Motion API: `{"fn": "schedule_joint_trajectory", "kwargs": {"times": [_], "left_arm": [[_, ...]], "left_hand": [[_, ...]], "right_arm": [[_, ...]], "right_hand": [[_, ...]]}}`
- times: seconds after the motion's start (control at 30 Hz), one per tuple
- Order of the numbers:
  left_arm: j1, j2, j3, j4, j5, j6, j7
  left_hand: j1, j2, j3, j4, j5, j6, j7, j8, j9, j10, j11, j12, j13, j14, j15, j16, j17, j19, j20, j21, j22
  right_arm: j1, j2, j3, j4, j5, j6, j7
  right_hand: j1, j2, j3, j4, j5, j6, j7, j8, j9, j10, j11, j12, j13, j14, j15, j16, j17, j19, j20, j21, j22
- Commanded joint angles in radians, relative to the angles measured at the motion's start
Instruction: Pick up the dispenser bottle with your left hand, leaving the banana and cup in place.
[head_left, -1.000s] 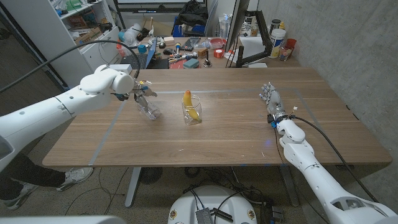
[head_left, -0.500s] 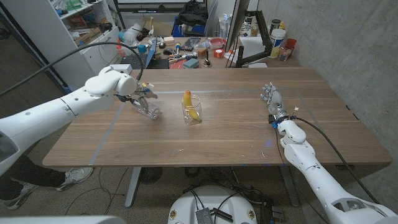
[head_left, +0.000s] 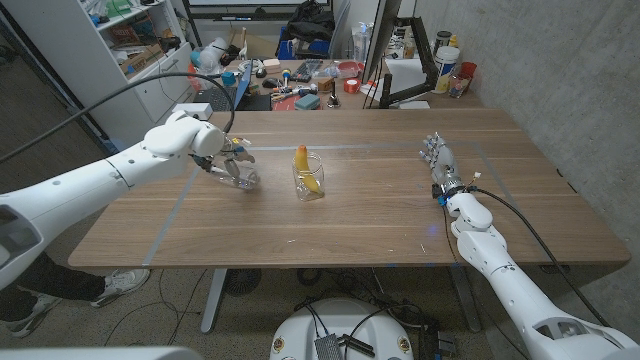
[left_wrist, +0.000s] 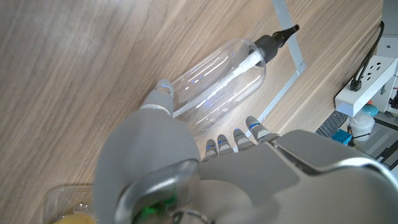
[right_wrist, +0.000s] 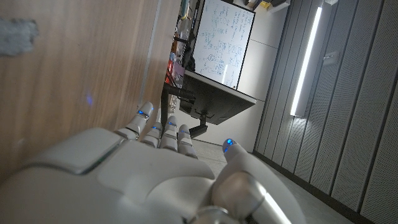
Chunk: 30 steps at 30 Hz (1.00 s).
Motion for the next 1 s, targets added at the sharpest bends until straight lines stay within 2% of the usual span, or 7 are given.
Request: {"fn": "schedule_joint_trajectory", "kwargs": {"times": [0.03,0.27,0.37,0.57,0.63,0.77,1.0], "left_arm": [[-0.010,-0.024,0.024,0.026,0.033,-0.013,-0.007],[-0.011,-0.033,0.037,0.034,0.049,-0.026,-0.005],[-0.007,-0.029,0.036,0.027,0.054,-0.031,0.011],[0.000,-0.018,0.031,0.013,0.062,-0.038,0.039],[0.002,-0.015,0.033,0.007,0.074,-0.039,0.046],[0.006,-0.010,0.034,-0.001,0.089,-0.039,0.054],[0.013,-0.007,0.034,-0.006,0.097,-0.034,0.054]], "left_hand": [[0.008,0.011,-0.006,0.002,0.003,-0.371,-0.029,0.007,0.004,-0.271,0.016,0.005,0.001,-0.252,-0.006,0.005,0.002,-0.121,-0.082,-0.003,0.004],[0.010,0.016,-0.010,0.002,0.002,-0.342,-0.074,0.014,0.003,-0.265,0.024,0.004,0.000,-0.250,0.000,0.005,0.002,-0.118,-0.077,-0.007,0.004],[0.018,0.022,-0.014,-0.001,0.001,-0.266,-0.090,0.038,0.002,-0.235,0.007,0.010,-0.002,-0.221,-0.010,0.013,0.002,-0.094,-0.070,-0.003,0.004],[0.081,0.031,-0.026,-0.028,-0.009,0.081,-0.114,0.138,-0.015,-0.115,-0.047,0.014,-0.012,-0.121,-0.044,0.017,-0.001,0.021,-0.059,0.017,0.002],[0.103,0.040,-0.023,-0.034,-0.010,0.128,-0.116,0.147,-0.018,-0.081,-0.055,0.017,-0.014,-0.099,-0.051,0.019,-0.001,0.043,-0.065,0.021,0.002],[0.153,0.056,-0.015,-0.045,-0.017,0.158,-0.130,0.138,-0.021,0.029,-0.085,0.037,-0.016,-0.054,-0.066,0.019,-0.002,0.064,-0.066,0.021,0.001],[0.212,0.054,-0.018,-0.048,-0.031,0.152,-0.130,0.109,-0.018,0.168,-0.094,0.057,-0.017,0.085,-0.095,0.032,-0.003,0.137,-0.066,0.036,0.000]], "right_arm": [[0.004,0.001,0.003,0.013,0.002,0.004,0.002],[0.003,0.001,0.004,0.016,0.003,0.006,0.003],[0.003,0.001,0.004,0.016,0.002,0.008,0.003],[0.001,0.000,0.004,0.012,0.000,0.008,0.001],[0.001,-0.001,0.003,0.010,-0.001,0.007,-0.001],[-0.002,-0.002,0.003,0.008,-0.004,0.006,-0.004],[-0.007,-0.004,0.004,0.003,-0.008,0.009,-0.009]], "right_hand": [[-0.007,0.072,-0.004,-0.003,0.007,0.006,0.004,0.004,0.006,0.004,0.004,0.000,0.002,0.003,-0.012,0.001,0.003,0.003,-0.103,-0.003,0.002],[-0.007,0.071,-0.005,-0.004,0.007,0.006,0.004,0.004,0.006,0.005,0.003,0.000,0.002,0.004,-0.010,0.001,0.003,0.005,-0.102,-0.006,0.002],[-0.008,0.071,-0.006,-0.004,0.007,0.005,0.004,0.004,0.006,0.005,0.004,0.001,0.002,0.003,-0.011,0.001,0.003,0.005,-0.102,-0.006,0.002],[-0.008,0.071,-0.006,-0.004,0.007,0.005,0.005,0.004,0.006,0.004,0.004,0.000,0.002,0.004,-0.010,0.001,0.003,0.006,-0.101,-0.008,0.002],[-0.008,0.071,-0.007,-0.004,0.007,0.005,0.005,0.004,0.006,0.005,0.004,0.000,0.002,0.004,-0.009,0.001,0.003,0.007,-0.102,-0.008,0.002],[-0.008,0.071,-0.007,-0.003,0.007,0.005,0.004,0.004,0.006,0.005,0.004,0.000,0.002,0.004,-0.010,0.001,0.003,0.007,-0.101,-0.009,0.002],[-0.008,0.070,-0.008,-0.004,0.007,0.005,0.006,0.004,0.006,0.004,0.005,0.000,0.002,0.005,-0.011,0.001,0.003,0.008,-0.101,-0.011,0.002]]}}
